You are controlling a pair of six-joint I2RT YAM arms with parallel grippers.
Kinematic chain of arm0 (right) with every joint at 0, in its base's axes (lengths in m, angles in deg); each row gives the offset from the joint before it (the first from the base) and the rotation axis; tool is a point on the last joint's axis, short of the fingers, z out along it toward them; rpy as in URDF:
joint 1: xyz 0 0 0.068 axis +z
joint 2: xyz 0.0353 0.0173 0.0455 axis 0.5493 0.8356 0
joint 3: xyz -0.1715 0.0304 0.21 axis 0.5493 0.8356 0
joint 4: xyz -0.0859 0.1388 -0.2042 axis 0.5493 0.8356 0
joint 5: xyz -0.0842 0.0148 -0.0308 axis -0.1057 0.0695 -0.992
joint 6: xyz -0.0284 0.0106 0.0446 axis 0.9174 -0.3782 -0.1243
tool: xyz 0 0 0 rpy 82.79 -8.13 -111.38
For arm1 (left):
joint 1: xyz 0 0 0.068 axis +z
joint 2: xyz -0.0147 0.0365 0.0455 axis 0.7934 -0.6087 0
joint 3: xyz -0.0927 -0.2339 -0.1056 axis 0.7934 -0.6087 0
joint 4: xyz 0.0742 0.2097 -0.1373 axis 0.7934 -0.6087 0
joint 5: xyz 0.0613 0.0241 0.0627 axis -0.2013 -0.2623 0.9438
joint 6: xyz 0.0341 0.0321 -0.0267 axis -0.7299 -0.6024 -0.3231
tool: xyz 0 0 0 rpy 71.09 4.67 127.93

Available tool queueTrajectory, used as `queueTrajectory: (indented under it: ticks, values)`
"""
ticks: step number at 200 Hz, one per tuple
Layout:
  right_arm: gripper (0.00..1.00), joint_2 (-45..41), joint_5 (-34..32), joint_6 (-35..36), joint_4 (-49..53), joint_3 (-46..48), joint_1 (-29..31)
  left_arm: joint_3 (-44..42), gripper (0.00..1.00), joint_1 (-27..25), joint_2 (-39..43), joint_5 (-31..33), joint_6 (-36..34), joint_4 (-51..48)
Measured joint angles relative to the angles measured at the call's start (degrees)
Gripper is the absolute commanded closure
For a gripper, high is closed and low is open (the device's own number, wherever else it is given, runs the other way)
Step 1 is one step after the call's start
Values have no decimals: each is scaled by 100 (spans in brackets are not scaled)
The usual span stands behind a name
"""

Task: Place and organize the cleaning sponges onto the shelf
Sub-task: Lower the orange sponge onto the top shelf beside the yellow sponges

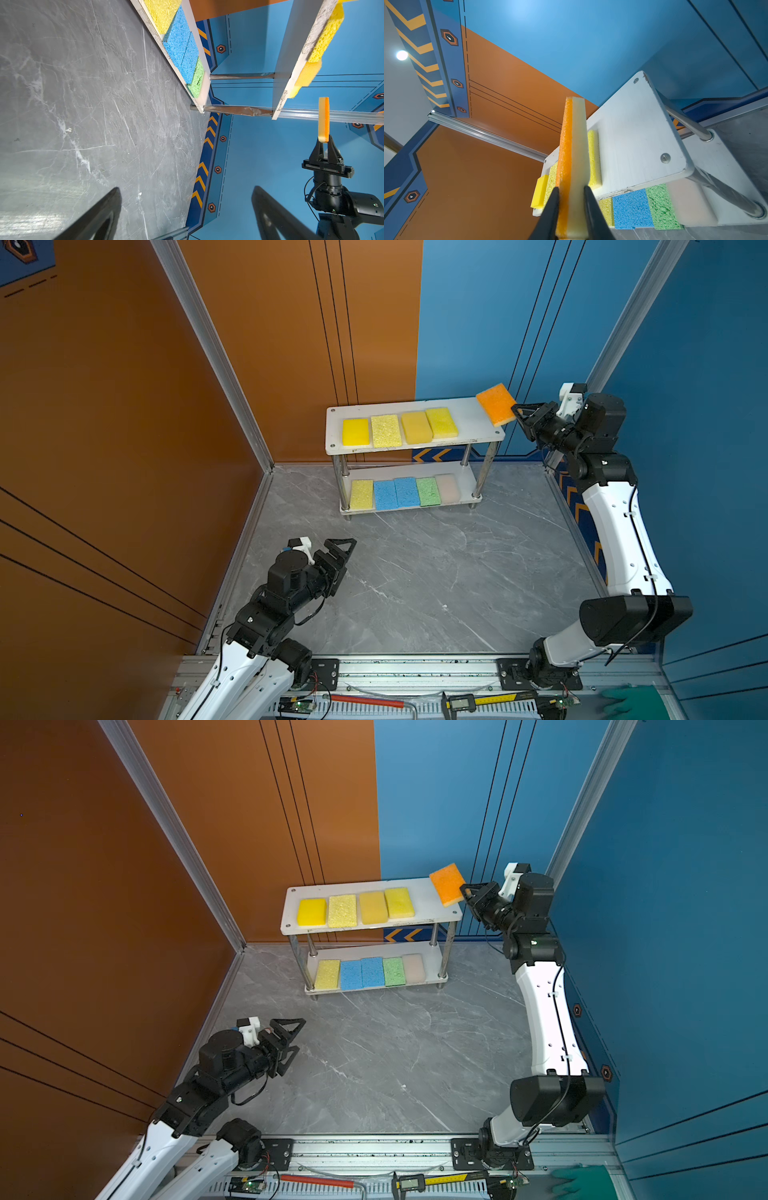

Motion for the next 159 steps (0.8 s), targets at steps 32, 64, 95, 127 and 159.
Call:
queueTrajectory:
  ticks: [32,64,95,127,159]
  values:
    - [79,195,-151,264,293,-256,122,4,2,201,-105,-221,-46,-11]
    - [79,328,-264,400,448,-354,221,50,2,380,-258,-439,-118,-15]
    - [80,439,-315,444,507,-391,278,103,2,551,-319,-651,-168,-13]
    - [80,588,-404,444,544,-483,374,103,2,708,-332,-846,-173,-15]
    - [80,710,-417,444,577,-592,435,103,2,879,-330,-1008,-192,-15]
